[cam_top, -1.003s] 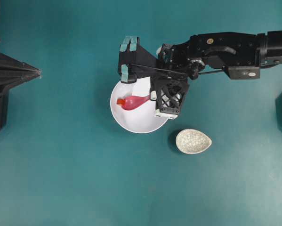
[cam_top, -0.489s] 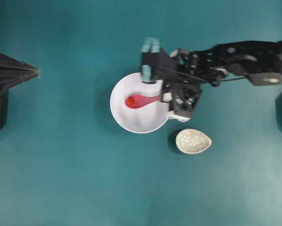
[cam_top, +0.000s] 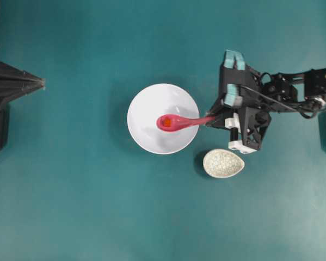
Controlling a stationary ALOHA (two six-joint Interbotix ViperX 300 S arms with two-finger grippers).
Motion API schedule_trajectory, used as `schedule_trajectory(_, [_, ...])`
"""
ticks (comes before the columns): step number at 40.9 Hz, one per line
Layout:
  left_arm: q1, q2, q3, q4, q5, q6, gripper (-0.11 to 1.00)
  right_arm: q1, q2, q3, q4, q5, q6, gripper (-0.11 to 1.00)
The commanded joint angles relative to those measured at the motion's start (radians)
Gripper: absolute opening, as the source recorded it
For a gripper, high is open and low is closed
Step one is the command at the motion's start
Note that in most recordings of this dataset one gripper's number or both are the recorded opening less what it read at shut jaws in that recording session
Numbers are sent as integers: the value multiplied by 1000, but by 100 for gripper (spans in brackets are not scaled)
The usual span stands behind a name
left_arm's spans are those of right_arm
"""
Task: Grip the spoon and scoop the red block from the bowl with right arm.
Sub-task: 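Drag the spoon under the red cube and tilt it upward, then raise the spoon holding the red cube up out of the bowl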
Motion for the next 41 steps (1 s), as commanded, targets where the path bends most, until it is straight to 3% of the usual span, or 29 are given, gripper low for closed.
schedule_trajectory(1, [3,3,-20,3,-11,-6,0,8,-41,-18,5,-25,3,24])
schedule_trajectory(12, [3,2,-20,3,-11,-9,0,6,-83,-81,2,-5,2,24])
schedule_trajectory(28, [3,2,-21,2,-11,-11,0,-3,-135,-227,-15,199,-2,24])
schedule_trajectory(41, [3,-6,-23,3,-11,-11,0,-28,-178,-244,-17,212,0,24])
